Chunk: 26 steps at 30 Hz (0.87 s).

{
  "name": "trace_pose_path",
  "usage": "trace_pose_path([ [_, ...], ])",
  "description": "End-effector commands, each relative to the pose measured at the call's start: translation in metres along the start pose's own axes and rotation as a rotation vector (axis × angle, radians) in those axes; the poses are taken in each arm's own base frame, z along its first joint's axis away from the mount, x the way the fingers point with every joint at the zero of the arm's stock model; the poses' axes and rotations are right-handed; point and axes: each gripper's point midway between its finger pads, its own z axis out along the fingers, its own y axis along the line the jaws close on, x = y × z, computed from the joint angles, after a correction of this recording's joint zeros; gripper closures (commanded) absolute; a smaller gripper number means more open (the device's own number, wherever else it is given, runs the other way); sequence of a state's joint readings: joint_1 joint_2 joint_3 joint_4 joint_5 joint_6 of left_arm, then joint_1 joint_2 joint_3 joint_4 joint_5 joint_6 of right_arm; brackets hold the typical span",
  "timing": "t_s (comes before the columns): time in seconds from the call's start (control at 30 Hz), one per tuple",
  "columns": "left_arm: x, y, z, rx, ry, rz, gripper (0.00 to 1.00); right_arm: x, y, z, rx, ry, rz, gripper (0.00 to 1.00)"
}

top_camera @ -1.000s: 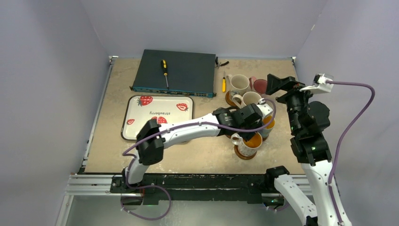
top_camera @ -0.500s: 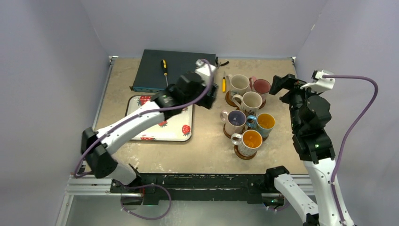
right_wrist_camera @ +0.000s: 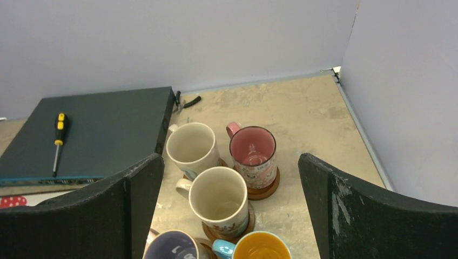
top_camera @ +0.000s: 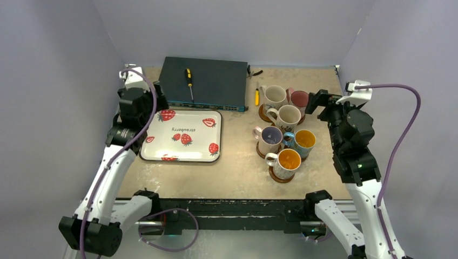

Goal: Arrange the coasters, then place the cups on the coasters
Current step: Reset both arms

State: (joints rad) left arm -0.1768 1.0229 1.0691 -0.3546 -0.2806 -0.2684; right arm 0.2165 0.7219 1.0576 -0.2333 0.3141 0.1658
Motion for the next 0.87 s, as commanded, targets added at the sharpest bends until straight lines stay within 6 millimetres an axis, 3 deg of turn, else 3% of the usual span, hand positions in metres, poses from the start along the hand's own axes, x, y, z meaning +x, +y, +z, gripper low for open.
trace_pose_path([
  [0.0, -0.007, 0.032, -0.014, -0.133, -0.132, -0.003, 0.15, -0.007, 0.006, -0.002, -0.050, -0.068, -0.037, 0.02],
  [0.1, -0.005, 0.043, -0.027, -0.157, -0.203, -0.019, 0.12, -0.011, 0.004, -0.007, -0.058, -0.118, -0.038, 0.02],
  [0.27, -0.006, 0.043, -0.038, -0.128, -0.259, -0.033, 0.09, -0.012, 0.003, -0.020, -0.079, -0.196, -0.023, 0.02],
  [0.4, -0.004, 0.041, -0.039, -0.114, -0.257, -0.035, 0.07, -0.019, 0.002, -0.027, -0.087, -0.240, -0.010, 0.02],
  [0.83, -0.001, 0.036, -0.041, -0.070, -0.258, -0.021, 0.05, -0.015, 0.004, -0.023, -0.090, -0.222, -0.019, 0.02],
])
